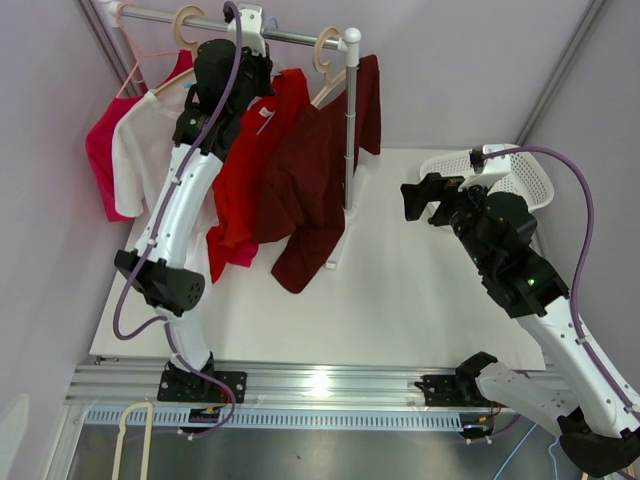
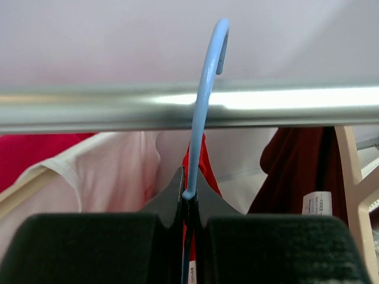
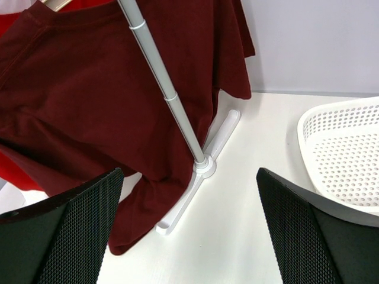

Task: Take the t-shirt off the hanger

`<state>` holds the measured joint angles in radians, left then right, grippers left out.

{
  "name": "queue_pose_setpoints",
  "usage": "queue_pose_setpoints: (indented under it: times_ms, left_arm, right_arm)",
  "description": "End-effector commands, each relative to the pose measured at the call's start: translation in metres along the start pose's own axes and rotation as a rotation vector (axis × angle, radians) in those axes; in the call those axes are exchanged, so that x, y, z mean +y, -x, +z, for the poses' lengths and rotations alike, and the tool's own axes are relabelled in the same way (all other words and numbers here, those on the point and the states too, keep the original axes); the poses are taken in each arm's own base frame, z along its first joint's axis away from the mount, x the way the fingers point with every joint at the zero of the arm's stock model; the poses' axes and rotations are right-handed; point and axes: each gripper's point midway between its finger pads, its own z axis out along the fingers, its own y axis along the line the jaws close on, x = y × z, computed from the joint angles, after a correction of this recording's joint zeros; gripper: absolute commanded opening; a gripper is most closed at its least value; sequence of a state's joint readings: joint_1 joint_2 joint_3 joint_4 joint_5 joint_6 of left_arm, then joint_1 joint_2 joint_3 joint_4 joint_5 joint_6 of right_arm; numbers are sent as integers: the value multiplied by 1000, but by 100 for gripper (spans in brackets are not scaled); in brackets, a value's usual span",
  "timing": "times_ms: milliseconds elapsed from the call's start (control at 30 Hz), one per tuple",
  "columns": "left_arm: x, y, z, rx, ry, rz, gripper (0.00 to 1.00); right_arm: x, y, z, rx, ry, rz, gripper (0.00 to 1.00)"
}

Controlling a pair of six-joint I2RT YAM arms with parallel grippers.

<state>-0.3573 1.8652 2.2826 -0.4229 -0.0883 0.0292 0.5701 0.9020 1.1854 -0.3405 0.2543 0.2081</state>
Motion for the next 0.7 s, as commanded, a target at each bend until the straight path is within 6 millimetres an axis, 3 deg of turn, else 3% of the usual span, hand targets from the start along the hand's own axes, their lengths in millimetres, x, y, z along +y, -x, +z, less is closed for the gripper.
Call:
queue_pose_setpoints:
  times_ms: [0,167,333,400,467,500,567,667]
  left_arm:
    - [10,82,-31,-216,39,7,1]
    - [15,100,-43,-264,56,9,1]
    - [24,105,-59,-258,96,0,1]
    - [25,97,-63,-238,106,-12,1]
    - [31,115,-85,-289,127,-36,1]
    - [30,100,-82,-261,128,-35,1]
    - [31,113,-100,-322,126,-38,1]
    - [36,102,-104,-302,147,-53,1]
  right_arm:
    - [1,12,-3,-28,-1,-2,99]
    - [1,10,-1,-22,-1,-2,99]
    - [1,5,0,-11,1,0,99]
    - [2,2,1,-6,8,1,99]
    - [4,0,3,1,16,1,99]
    - [5,-1,4,5,19,3,100]
    - [6,-7,6,19,22,3,99]
    - [11,-12,6,40,53,1,100]
